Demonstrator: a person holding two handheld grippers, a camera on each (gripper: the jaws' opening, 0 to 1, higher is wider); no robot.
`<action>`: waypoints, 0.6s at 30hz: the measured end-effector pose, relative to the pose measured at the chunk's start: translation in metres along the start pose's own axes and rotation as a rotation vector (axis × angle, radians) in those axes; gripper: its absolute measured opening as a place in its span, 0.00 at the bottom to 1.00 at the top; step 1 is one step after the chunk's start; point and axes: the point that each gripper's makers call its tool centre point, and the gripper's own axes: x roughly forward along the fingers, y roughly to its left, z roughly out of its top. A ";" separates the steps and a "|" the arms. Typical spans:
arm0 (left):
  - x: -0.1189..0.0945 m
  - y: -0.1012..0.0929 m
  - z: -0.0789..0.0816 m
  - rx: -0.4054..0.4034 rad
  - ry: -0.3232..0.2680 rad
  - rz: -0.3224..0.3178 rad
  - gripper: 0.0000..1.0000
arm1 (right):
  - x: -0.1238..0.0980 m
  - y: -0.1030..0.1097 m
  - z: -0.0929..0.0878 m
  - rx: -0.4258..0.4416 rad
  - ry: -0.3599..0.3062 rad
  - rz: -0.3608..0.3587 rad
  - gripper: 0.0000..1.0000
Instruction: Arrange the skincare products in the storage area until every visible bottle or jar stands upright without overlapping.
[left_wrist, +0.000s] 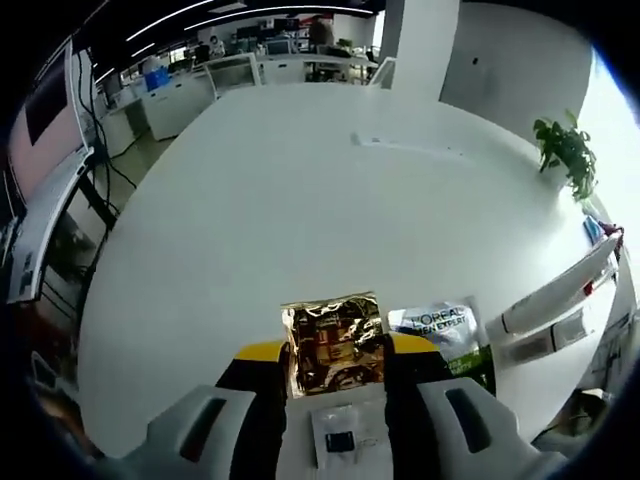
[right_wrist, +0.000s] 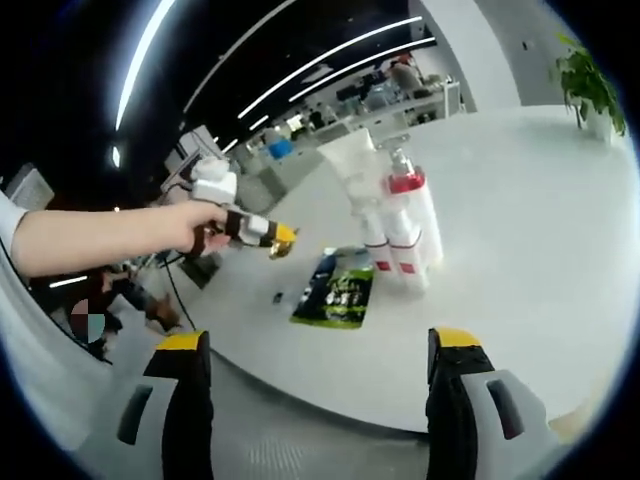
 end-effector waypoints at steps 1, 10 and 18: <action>0.000 0.000 -0.001 -0.004 0.001 -0.001 0.41 | 0.000 0.000 0.000 -0.002 0.000 -0.001 0.89; 0.003 0.002 -0.010 -0.007 0.017 -0.008 0.40 | 0.000 0.000 0.001 0.006 -0.003 -0.003 0.89; 0.004 -0.001 -0.023 -0.009 0.036 -0.021 0.40 | -0.001 -0.001 0.000 0.012 0.001 -0.008 0.88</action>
